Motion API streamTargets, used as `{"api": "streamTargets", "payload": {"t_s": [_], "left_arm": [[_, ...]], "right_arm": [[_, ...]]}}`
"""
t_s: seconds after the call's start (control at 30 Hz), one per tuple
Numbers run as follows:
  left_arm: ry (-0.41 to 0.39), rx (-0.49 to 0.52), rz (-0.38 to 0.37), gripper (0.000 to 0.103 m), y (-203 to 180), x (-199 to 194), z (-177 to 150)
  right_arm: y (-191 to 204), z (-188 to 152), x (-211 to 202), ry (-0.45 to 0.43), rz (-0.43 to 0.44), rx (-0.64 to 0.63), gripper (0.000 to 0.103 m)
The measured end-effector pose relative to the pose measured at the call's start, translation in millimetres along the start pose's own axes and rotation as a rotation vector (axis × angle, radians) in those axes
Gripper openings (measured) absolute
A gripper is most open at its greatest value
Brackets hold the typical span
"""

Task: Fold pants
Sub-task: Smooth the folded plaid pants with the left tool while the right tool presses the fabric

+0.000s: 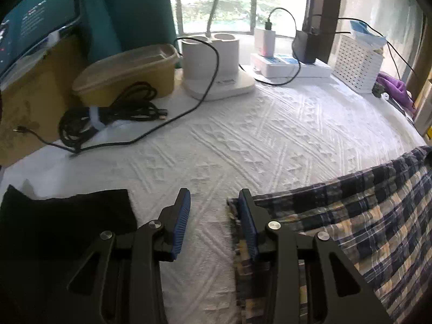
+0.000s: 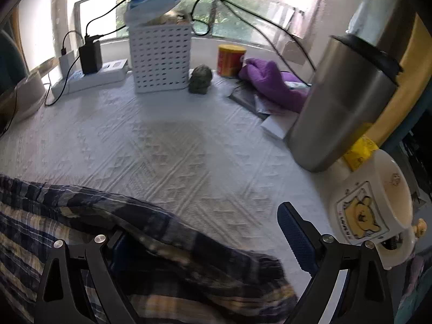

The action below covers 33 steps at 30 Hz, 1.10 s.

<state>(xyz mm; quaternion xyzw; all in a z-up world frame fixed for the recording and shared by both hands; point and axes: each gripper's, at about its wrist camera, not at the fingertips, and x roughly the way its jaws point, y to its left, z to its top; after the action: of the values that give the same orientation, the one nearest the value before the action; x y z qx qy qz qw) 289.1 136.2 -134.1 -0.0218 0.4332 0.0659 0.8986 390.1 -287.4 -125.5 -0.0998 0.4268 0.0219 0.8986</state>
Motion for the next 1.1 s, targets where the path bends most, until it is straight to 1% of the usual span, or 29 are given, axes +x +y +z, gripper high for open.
{"api": "streamTargets", "payload": {"t_s": [0.03, 0.1, 0.23, 0.4, 0.5, 0.63, 0.77, 1.0, 1.1], "left_arm": [[-0.006, -0.002, 0.008, 0.036, 1.5, -3.5, 0.2], [-0.012, -0.022, -0.001, 0.036, 6.7, -12.9, -1.9], [-0.030, -0.034, -0.012, 0.036, 11.2, -38.3, -12.7], [-0.038, -0.028, -0.039, 0.037, 8.5, -73.7, -37.1], [-0.042, -0.018, -0.048, 0.037, 4.8, -91.5, -54.2], [-0.031, -0.013, -0.060, 0.037, 0.7, -105.8, -75.8], [-0.007, -0.006, -0.064, 0.037, -1.7, -105.3, -89.1], [0.012, -0.015, -0.059, 0.037, -4.2, -92.8, -88.3], [0.025, -0.012, -0.059, 0.037, -8.3, -82.1, -82.8]], "right_arm": [[-1.8, -0.4, -5.7, -0.016, -0.006, 0.003, 0.095], [-4.6, -0.5, -14.8, -0.037, -0.010, 0.008, 0.095], [-5.6, -4.8, -49.6, -0.100, -0.015, 0.012, 0.096], [-5.4, -16.4, -84.0, -0.155, -0.025, 0.014, 0.096], [-7.7, -26.2, -100.7, -0.181, -0.041, 0.023, 0.103], [-15.0, -38.4, -116.9, -0.199, -0.059, 0.033, 0.103], [-19.2, -43.5, -116.7, -0.192, -0.068, 0.029, 0.103], [-18.1, -32.5, -97.8, -0.170, -0.039, 0.010, 0.103], [-13.1, -23.4, -72.9, -0.112, -0.041, -0.033, 0.103]]}}
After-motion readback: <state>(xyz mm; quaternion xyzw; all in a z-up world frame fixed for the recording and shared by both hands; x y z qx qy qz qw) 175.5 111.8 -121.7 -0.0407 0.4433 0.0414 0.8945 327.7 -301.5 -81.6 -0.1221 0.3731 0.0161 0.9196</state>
